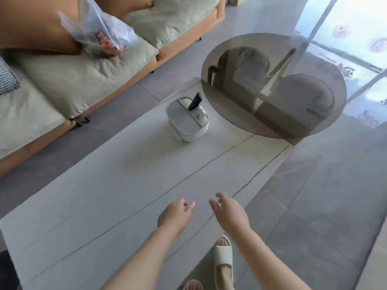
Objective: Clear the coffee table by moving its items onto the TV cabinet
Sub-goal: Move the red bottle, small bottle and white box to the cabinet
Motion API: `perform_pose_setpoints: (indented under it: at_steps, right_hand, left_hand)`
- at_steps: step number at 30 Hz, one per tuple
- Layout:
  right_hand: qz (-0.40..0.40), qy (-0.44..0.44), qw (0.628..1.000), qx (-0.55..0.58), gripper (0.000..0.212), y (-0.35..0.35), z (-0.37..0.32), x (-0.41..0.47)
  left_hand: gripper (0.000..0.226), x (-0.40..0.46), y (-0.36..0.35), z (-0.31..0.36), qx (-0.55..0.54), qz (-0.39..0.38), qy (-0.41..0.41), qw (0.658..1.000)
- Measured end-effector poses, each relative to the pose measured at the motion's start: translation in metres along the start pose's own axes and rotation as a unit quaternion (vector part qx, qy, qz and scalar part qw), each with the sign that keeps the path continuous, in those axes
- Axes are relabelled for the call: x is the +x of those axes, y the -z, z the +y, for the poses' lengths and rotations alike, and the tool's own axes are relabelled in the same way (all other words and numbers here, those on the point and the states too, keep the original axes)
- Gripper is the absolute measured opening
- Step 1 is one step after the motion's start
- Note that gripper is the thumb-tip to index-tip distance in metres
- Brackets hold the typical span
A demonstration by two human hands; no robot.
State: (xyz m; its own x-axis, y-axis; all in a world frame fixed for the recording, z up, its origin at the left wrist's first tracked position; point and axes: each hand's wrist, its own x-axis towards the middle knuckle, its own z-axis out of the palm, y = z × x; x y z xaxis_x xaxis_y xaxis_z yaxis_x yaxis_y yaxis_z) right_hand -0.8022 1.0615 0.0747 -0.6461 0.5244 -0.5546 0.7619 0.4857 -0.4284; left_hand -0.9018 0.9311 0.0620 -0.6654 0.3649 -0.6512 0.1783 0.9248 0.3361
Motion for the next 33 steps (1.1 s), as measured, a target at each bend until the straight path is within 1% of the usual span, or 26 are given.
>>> perform_pose_setpoints:
  at_steps: [4, 9, 12, 14, 17, 21, 24, 27, 30, 33]
  right_hand:
    - [-0.02, 0.033, 0.999, -0.026, 0.051, 0.021, -0.012, 0.05]
    - [-0.01, 0.075, 0.995, -0.06, 0.047, 0.047, -0.032, 0.118]
    - [-0.014, 0.072, 0.996, -0.046, 0.048, 0.049, -0.046, 0.158]
    - [-0.024, 0.045, 0.999, -0.004, 0.049, 0.047, -0.054, 0.185]
    - [-0.043, -0.019, 0.995, 0.088, 0.051, 0.039, -0.066, 0.224]
    - [-0.033, -0.079, 0.972, 0.217, 0.063, 0.021, -0.074, 0.274]
    - [0.0, -0.088, 0.946, 0.313, 0.073, 0.009, -0.079, 0.306]
    - [0.016, -0.077, 0.925, 0.372, 0.078, 0.003, -0.082, 0.328]
    - [0.017, -0.078, 0.909, 0.409, 0.082, -0.003, -0.078, 0.34]
    - [-0.004, -0.077, 0.884, 0.461, 0.083, -0.009, -0.071, 0.344]
  left_hand:
    - [0.043, 0.038, 0.019, 0.017, -0.048, 0.027, 0.033, 0.998]
    - [0.047, 0.097, 0.043, 0.038, -0.118, 0.056, 0.054, 0.99]
    - [0.052, 0.131, 0.058, 0.045, -0.144, 0.071, 0.057, 0.985]
    - [0.055, 0.154, 0.066, 0.048, -0.155, 0.076, 0.053, 0.983]
    - [0.058, 0.19, 0.077, 0.049, -0.189, 0.085, 0.041, 0.977]
    - [0.059, 0.242, 0.082, 0.045, -0.239, 0.093, 0.032, 0.966]
    - [0.061, 0.28, 0.081, 0.042, -0.269, 0.101, 0.026, 0.958]
    - [0.064, 0.308, 0.077, 0.044, -0.311, 0.108, 0.027, 0.944]
    - [0.063, 0.325, 0.073, 0.051, -0.351, 0.114, 0.018, 0.929]
    - [0.055, 0.333, 0.07, 0.055, -0.398, 0.123, 0.007, 0.909]
